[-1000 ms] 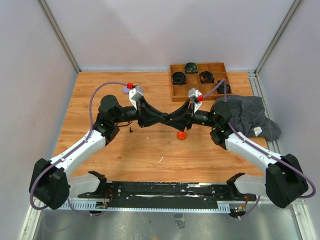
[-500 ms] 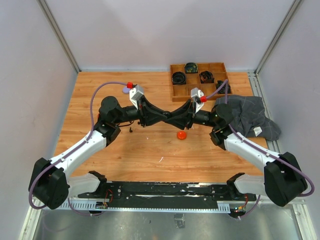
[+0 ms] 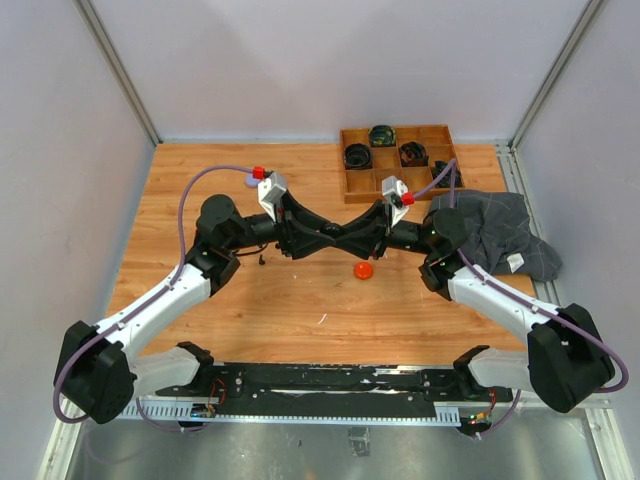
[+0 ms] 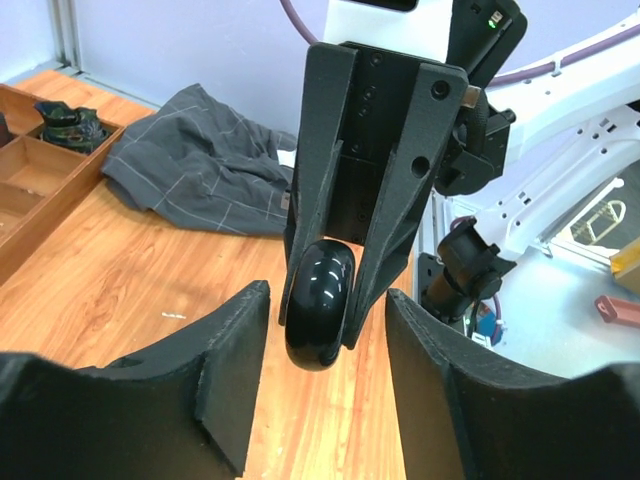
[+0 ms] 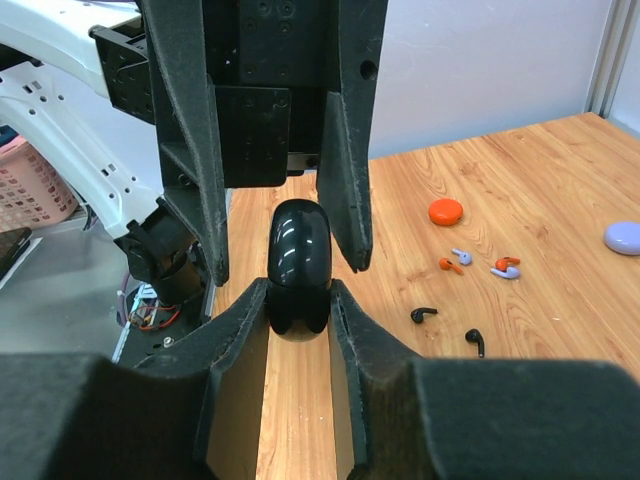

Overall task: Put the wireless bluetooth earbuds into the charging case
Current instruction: Open the charging case.

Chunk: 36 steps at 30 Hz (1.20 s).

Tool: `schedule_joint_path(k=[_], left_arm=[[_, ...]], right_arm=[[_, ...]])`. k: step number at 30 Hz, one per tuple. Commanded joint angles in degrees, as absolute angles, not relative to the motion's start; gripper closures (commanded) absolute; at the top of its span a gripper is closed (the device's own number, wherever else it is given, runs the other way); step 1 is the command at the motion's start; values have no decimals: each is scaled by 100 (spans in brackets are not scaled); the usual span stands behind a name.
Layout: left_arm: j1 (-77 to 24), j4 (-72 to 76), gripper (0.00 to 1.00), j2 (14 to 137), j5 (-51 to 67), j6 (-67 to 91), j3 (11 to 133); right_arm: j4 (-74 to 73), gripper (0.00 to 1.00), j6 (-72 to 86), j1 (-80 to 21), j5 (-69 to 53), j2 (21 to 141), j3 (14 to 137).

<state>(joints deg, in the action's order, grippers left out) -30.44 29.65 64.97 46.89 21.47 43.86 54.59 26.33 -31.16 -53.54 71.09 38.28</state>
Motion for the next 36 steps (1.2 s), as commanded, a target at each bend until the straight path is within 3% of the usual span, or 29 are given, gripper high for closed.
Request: schedule_joint_path(k=[1,30,36], left_arm=[[-3076,2828,44,6434,4481,2074,4450],[-2831,1922,32,6421,3651,2373,4999],[-2830,1283,23,6169,3205,2292,5033]], right_arm=[[5703,99,2610,-3190,-5497,6997,3843],[4656,99,1747,-3199,-5820,6479,3790],[4172,99,1150,-3199,-5377,6417,3720]])
